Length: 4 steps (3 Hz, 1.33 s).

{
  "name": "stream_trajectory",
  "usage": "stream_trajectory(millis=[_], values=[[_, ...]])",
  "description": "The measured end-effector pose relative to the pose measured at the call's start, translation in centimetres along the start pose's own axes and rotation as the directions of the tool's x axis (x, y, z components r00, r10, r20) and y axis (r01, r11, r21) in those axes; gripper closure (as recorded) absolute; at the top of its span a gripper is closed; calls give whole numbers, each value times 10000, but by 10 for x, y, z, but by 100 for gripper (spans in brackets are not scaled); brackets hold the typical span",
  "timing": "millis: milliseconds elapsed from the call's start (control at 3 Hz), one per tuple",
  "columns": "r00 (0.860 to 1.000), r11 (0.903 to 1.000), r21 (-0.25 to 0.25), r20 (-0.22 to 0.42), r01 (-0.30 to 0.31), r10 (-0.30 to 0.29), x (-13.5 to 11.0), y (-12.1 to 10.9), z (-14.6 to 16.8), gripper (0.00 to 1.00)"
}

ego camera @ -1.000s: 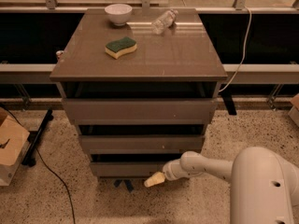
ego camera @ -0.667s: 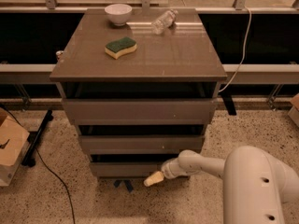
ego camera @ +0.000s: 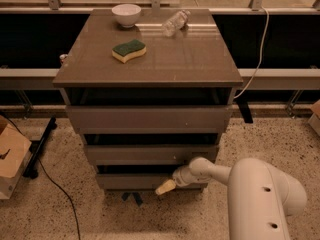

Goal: Open bottom drawer

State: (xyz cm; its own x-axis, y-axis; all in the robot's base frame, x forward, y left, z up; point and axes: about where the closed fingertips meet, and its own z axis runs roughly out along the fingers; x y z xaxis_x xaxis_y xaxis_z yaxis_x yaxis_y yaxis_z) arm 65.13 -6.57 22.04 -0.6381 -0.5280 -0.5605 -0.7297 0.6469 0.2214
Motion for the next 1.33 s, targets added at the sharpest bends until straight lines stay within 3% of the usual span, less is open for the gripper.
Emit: stream_trajectory(millis=[333, 667, 1333], values=[[9997, 9997, -14, -44, -224, 224, 6, -18, 9, 0], [9966, 9969, -13, -245, -788, 787, 24, -28, 10, 19], [9966, 9969, -12, -245, -788, 788, 22, -27, 7, 66]])
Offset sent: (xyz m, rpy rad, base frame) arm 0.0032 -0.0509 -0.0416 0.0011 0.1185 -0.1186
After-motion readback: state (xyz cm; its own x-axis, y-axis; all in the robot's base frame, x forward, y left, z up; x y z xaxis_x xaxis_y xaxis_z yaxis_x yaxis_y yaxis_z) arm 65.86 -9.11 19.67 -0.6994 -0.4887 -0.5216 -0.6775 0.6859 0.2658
